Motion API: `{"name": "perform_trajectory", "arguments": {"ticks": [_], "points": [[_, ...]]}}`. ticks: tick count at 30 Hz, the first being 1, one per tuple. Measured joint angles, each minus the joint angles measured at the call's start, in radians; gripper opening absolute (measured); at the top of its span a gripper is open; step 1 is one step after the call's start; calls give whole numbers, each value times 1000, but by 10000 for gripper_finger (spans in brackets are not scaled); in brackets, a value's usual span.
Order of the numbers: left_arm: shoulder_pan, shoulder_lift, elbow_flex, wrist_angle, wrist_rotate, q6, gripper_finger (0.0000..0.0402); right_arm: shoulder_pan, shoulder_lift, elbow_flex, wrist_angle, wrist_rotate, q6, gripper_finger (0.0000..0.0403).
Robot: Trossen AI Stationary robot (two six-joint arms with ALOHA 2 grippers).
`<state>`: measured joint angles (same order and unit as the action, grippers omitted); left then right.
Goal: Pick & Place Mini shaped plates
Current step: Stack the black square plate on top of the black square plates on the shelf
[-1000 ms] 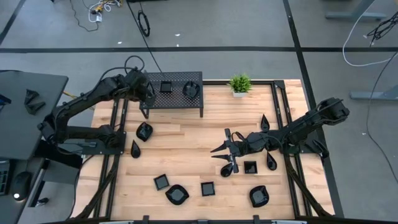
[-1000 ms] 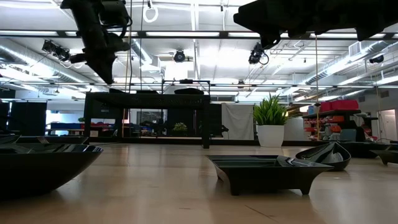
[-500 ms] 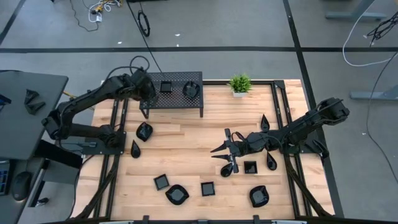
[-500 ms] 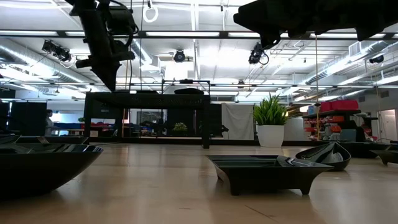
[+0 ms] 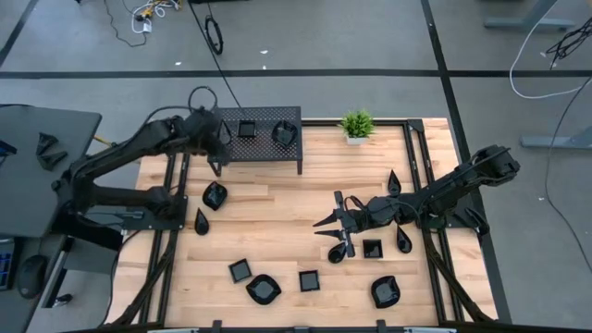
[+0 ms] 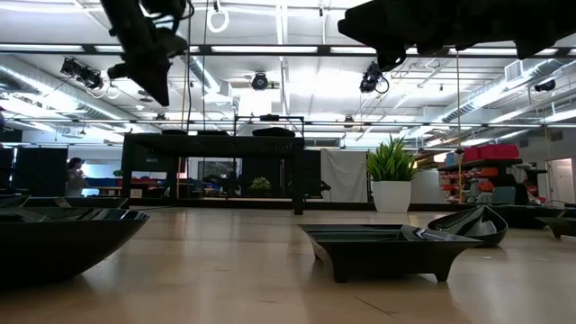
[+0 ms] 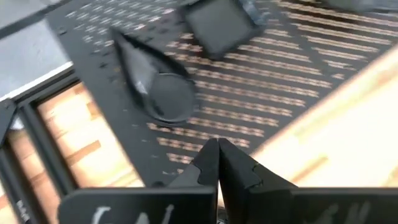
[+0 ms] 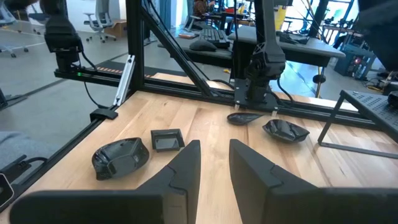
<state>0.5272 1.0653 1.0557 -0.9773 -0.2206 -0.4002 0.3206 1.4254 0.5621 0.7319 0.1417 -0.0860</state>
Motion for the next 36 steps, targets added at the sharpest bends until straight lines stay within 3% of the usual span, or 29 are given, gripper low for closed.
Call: {"name": "perform_trajectory", "arguments": {"ticks": [11,18,28,32,36], "points": [[-618,48,0,65,-302,-60,5,0,0,0,0,0,45,86],[-977,155,0,76,-361,-153,3,0,0,0,0,0,52,86],[-1266,373,0,88,-352,-536,8,0,0,0,0,0,51,86],[-1344,491,0,181,-342,-534,41,0,0,0,0,0,48,86],[-1394,595,0,300,-265,-479,95,0,0,0,0,0,48,86]]}}
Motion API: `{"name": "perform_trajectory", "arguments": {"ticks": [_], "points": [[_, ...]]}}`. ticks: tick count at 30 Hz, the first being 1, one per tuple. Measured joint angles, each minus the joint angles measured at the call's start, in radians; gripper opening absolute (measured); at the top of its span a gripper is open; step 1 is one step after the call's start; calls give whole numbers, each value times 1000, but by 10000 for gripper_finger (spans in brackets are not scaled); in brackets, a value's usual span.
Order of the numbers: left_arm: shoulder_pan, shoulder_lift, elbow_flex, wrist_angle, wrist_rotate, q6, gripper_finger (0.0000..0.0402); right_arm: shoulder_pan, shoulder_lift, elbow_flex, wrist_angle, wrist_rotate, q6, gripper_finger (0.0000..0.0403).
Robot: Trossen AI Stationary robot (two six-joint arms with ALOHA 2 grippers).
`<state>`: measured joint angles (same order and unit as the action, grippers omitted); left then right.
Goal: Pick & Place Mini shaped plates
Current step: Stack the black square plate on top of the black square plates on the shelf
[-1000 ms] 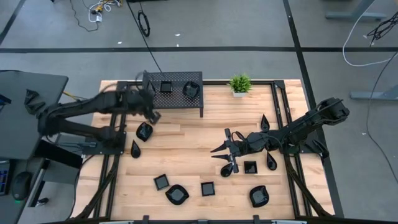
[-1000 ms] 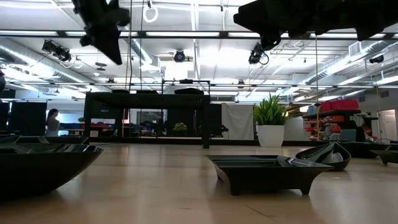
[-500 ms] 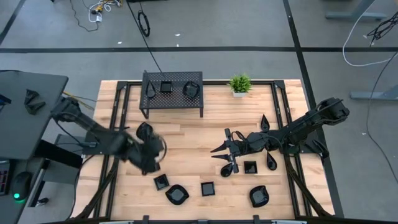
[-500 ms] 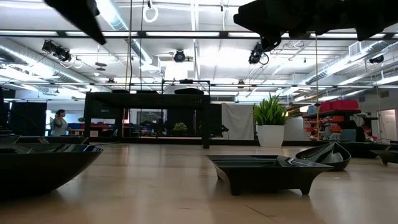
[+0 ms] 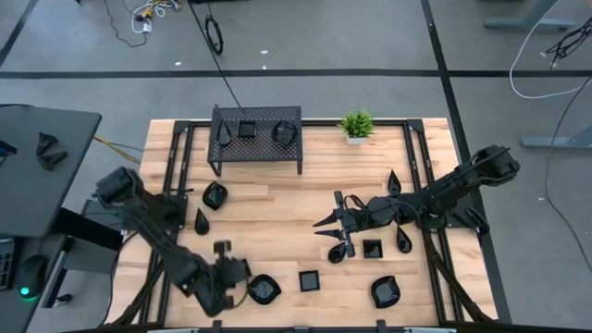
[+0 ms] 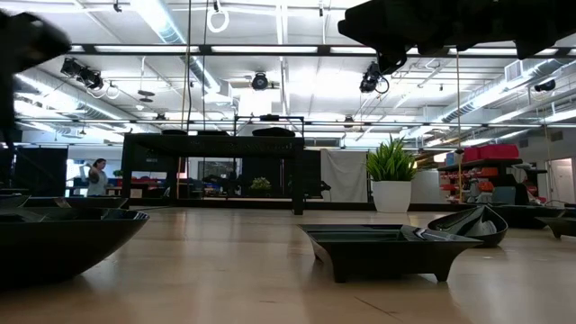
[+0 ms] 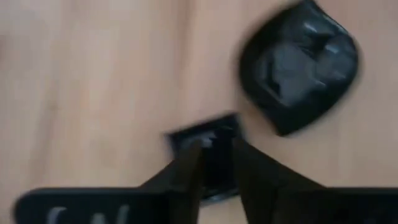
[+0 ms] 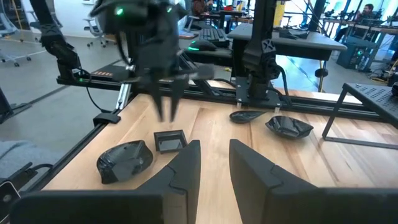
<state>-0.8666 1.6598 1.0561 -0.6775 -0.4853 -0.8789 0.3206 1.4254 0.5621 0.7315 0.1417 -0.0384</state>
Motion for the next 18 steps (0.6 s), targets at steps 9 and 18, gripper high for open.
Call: {"name": "perform_trajectory", "arguments": {"ticks": [9,18], "points": [[-44,95,0,113,103,-66,188,0,0,0,1,0,-33,86],[-45,142,0,122,60,-68,156,0,0,0,2,0,-33,86]]}}
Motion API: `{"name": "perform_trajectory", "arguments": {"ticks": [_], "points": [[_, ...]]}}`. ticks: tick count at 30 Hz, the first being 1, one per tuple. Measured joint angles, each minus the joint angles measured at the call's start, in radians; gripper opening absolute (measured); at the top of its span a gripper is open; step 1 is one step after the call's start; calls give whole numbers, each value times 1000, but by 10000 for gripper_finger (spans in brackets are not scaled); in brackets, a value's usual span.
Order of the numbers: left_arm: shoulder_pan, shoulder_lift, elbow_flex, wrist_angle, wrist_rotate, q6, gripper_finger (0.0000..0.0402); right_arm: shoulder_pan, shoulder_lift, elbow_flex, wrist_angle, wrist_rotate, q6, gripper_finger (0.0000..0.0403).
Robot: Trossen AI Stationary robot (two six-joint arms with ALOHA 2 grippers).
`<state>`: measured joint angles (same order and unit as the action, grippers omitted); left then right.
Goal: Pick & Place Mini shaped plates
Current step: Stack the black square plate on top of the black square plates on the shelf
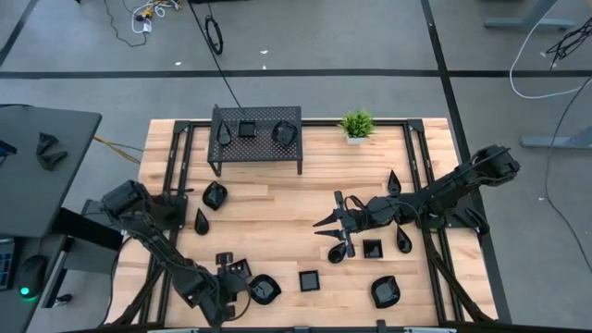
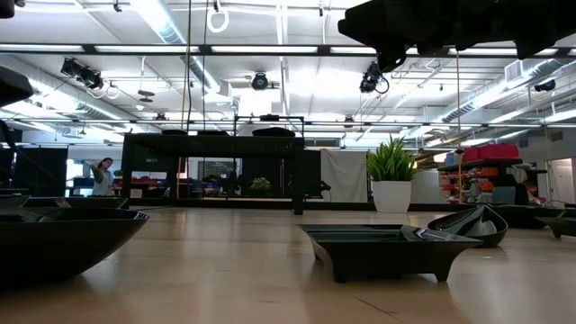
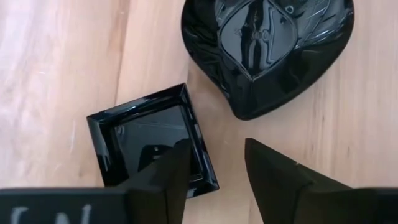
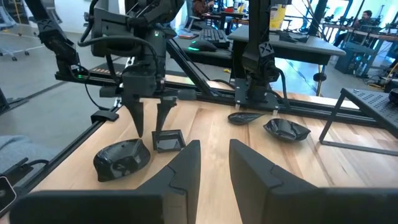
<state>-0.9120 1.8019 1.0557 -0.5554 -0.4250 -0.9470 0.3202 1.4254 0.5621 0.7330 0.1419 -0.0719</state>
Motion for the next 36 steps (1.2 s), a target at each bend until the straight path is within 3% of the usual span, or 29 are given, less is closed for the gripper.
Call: {"name": "perform_trajectory", "arguments": {"ticks": [10,18,36], "points": [[0,0,0,-9,-32,8,119,0,0,0,0,0,0,86],[1,0,0,-10,-69,50,117,0,0,0,0,0,0,86],[19,19,0,-24,-44,100,116,0,0,0,-15,0,-1,86]]}}
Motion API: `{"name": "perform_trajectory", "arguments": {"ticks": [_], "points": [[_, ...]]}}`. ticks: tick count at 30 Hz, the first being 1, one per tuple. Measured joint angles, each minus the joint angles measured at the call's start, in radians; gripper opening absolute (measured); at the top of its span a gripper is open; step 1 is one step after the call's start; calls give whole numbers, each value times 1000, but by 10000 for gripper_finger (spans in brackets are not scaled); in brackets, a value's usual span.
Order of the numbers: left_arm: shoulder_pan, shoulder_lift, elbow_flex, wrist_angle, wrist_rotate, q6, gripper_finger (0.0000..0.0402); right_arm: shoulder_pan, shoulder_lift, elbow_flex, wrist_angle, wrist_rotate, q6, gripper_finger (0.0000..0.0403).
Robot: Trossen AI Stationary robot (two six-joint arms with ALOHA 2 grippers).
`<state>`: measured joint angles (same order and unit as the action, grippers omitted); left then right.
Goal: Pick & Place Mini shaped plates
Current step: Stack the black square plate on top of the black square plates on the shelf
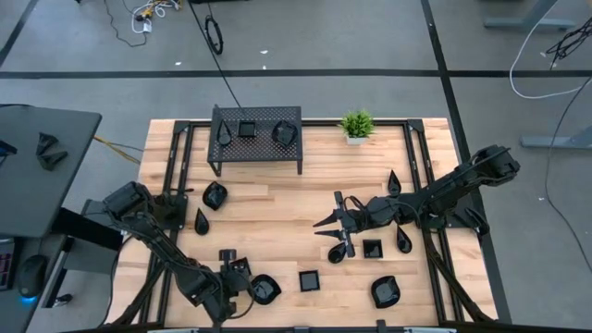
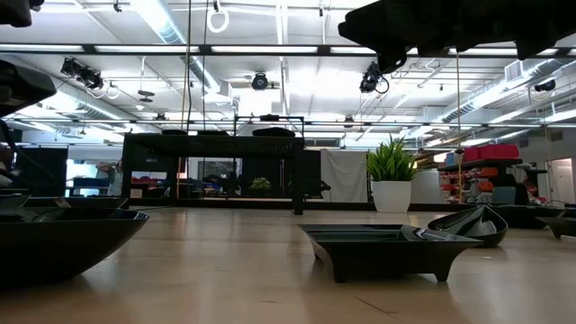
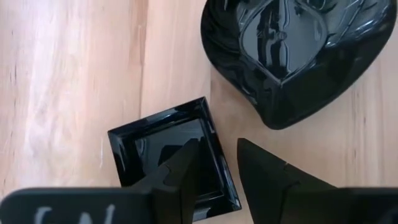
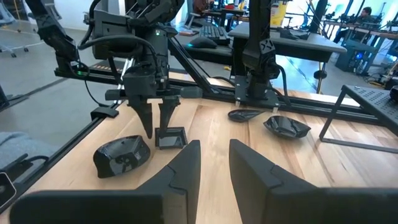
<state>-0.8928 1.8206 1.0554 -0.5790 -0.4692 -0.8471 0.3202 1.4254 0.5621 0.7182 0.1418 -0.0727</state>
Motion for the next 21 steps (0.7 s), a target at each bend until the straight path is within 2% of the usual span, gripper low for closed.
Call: {"name": "perform_trajectory", "arguments": {"ticks": [6,18,21], "points": [[0,6,0,-8,4,6,93,0,0,0,-3,0,0,86],[6,10,0,-25,8,6,12,0,0,0,-6,0,0,86],[6,8,0,-24,-4,6,6,0,0,0,-8,0,0,86]]}}
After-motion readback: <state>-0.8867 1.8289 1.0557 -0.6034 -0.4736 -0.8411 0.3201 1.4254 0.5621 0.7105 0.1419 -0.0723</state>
